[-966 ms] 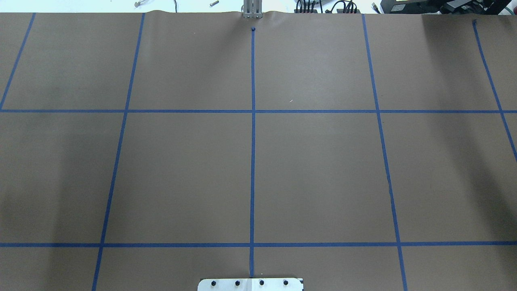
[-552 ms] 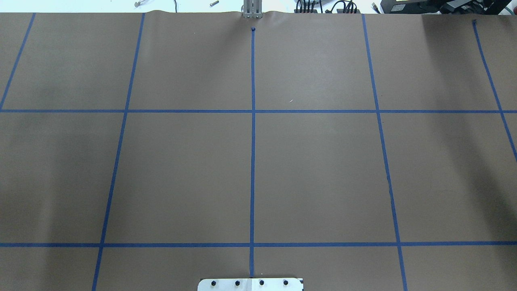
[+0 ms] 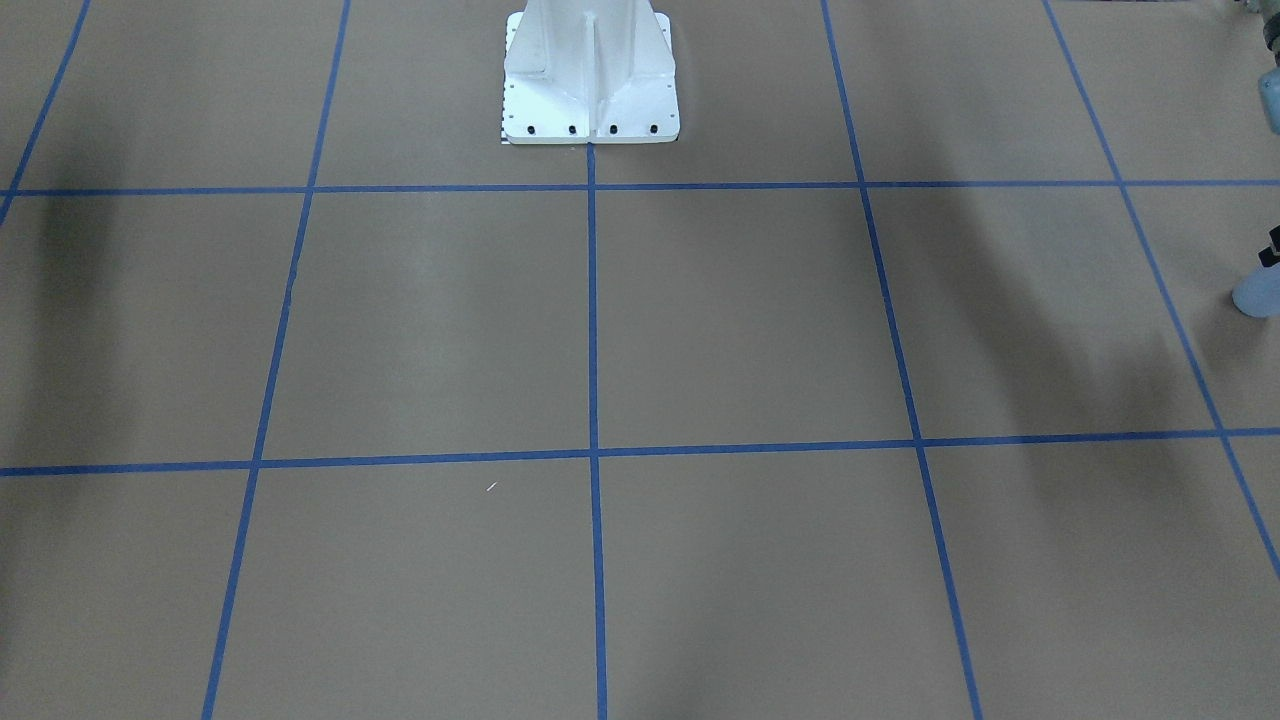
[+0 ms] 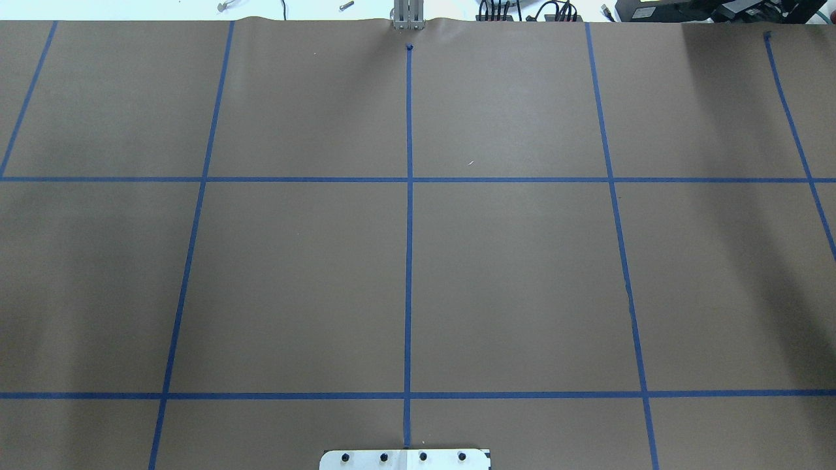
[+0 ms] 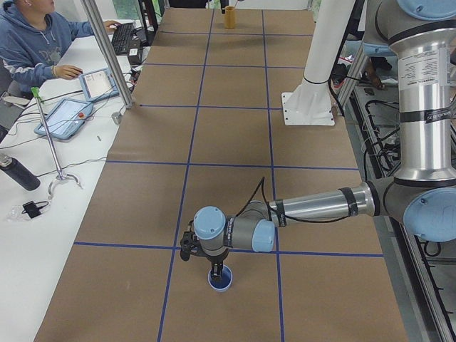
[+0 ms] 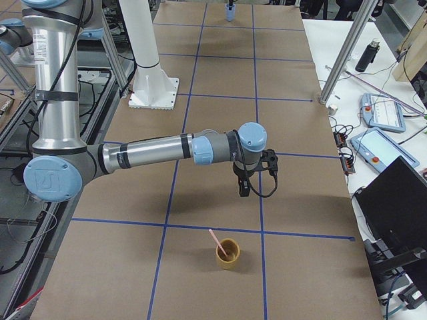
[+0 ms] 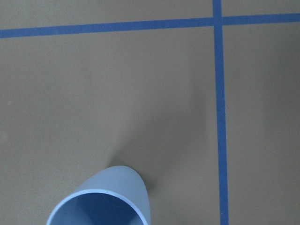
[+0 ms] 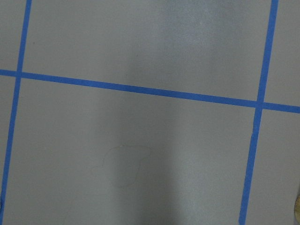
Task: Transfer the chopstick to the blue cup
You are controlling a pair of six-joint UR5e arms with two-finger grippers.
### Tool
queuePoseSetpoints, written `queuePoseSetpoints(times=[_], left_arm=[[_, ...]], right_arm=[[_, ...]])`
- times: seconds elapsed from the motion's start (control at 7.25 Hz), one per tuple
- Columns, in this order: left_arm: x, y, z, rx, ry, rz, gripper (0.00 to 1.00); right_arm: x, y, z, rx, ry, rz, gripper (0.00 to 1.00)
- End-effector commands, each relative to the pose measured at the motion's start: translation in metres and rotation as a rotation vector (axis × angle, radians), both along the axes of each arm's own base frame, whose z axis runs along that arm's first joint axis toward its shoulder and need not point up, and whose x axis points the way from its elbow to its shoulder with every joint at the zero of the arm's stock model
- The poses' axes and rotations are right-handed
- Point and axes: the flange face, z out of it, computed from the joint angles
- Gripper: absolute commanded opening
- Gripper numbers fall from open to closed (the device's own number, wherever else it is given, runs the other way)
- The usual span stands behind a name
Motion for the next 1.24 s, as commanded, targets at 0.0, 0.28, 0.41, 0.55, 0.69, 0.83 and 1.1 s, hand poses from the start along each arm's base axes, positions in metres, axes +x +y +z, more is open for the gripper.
queuePoseSetpoints(times=[0.0, 0.28, 0.41, 0.55, 0.69, 0.83, 1.1], left_arm=[[0.000, -0.001, 0.003, -0.008, 0.002, 0.000, 0.74], [0.000, 0.000, 0.006, -0.012, 0.001, 0.000, 0.48], [0.000, 0.000, 0.006, -0.011, 0.001, 0.001, 0.29], [0.000, -0.002, 0.006, -0.010, 0.001, 0.001, 0.11], [0.001, -0.002, 0.005, -0.008, 0.003, 0.001, 0.00], [0.001, -0.003, 0.003, -0.003, 0.005, 0.002, 0.00], [0.005, -0.013, -0.033, 0.039, 0.069, 0.003, 0.00]], right_arm=[[-0.001, 0.000, 0.001, -0.002, 0.001, -0.001, 1.00], [-0.001, 0.000, 0.001, -0.001, 0.001, -0.003, 1.00], [-0.001, -0.001, 0.000, 0.001, 0.002, -0.003, 1.00], [-0.001, -0.001, 0.000, 0.001, 0.002, -0.001, 1.00], [-0.001, -0.001, -0.001, 0.002, 0.002, -0.003, 1.00], [-0.001, -0.002, -0.002, 0.006, 0.001, -0.001, 1.00], [-0.001, -0.003, -0.004, 0.011, 0.001, -0.002, 1.00]])
